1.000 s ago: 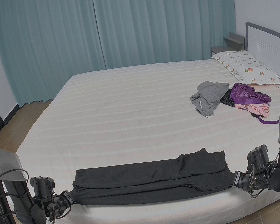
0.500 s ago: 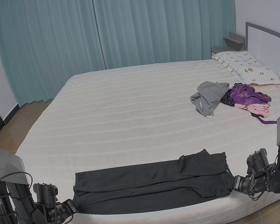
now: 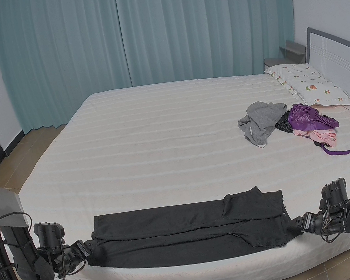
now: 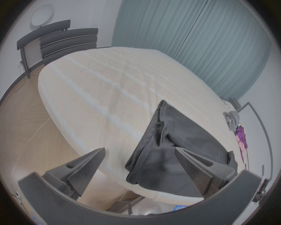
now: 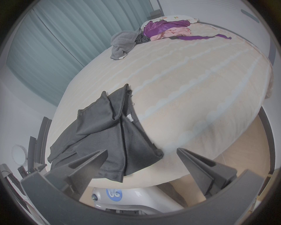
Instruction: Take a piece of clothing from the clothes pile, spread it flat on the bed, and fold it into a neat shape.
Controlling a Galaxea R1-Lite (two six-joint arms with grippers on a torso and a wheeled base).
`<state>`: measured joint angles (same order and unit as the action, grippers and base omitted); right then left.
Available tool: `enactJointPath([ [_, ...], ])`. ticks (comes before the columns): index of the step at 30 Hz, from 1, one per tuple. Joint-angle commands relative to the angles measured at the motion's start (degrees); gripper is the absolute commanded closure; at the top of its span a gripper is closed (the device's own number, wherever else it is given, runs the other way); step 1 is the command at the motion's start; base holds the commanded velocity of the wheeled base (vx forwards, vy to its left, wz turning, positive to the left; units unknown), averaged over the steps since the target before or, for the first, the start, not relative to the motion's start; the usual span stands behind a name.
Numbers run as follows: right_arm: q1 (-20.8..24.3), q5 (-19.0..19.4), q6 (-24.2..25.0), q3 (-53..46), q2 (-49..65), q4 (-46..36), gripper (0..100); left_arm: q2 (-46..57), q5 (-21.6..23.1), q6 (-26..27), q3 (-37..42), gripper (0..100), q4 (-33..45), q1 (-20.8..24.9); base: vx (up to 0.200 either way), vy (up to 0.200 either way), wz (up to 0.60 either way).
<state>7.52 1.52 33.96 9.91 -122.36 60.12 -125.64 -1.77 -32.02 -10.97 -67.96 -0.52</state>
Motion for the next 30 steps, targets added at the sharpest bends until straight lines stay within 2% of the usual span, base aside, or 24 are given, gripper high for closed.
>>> enactJointPath([
  [1,-2.78,0.23,-1.18,-0.42,0.72,0.34,0,4.79,1.59,-0.32,-1.95,0,0.46,-2.11,0.0,0.0,0.0],
  [5,-3.83,0.5,-0.56,0.99,2.47,0.7,0,5.23,4.58,-0.49,-4.32,0,0.55,-2.2,0.0,0.0,0.0],
  [9,-3.83,1.29,1.98,1.87,3.0,2.19,0,2.77,4.76,-0.49,-7.92,0,1.34,-1.23,0.0,0.0,0.0],
  [13,-3.83,1.64,2.42,2.13,1.51,3.33,0,-0.14,4.76,-0.58,-11.7,0,5.3,1.05,0.0,0.0,0.0],
  [20,-3.92,2.17,3.04,2.92,1.24,3.33,0,-4.18,4.49,-2.52,-15.48,0,6.0,4.04,0.0,0.0,0.0],
  [24,-3.74,2.17,4.45,3.27,1.42,3.33,0,-5.67,4.49,-2.52,-16.54,0,6.7,4.13,0.0,0.0,0.0],
  [25,-3.74,2.26,4.53,3.27,1.51,3.33,0,-5.94,4.4,-2.52,-16.63,100,6.97,4.13,0.0,0.0,0.0],
  [28,-3.65,2.52,4.88,3.54,2.21,3.42,0,-6.02,4.32,-2.6,-16.54,100,6.88,4.04,0.0,0.0,0.0],
  [30,-2.95,2.61,6.91,4.68,3.0,3.33,0,-5.58,3.7,-2.78,-16.54,100,6.7,3.78,0.0,0.0,0.0],
])
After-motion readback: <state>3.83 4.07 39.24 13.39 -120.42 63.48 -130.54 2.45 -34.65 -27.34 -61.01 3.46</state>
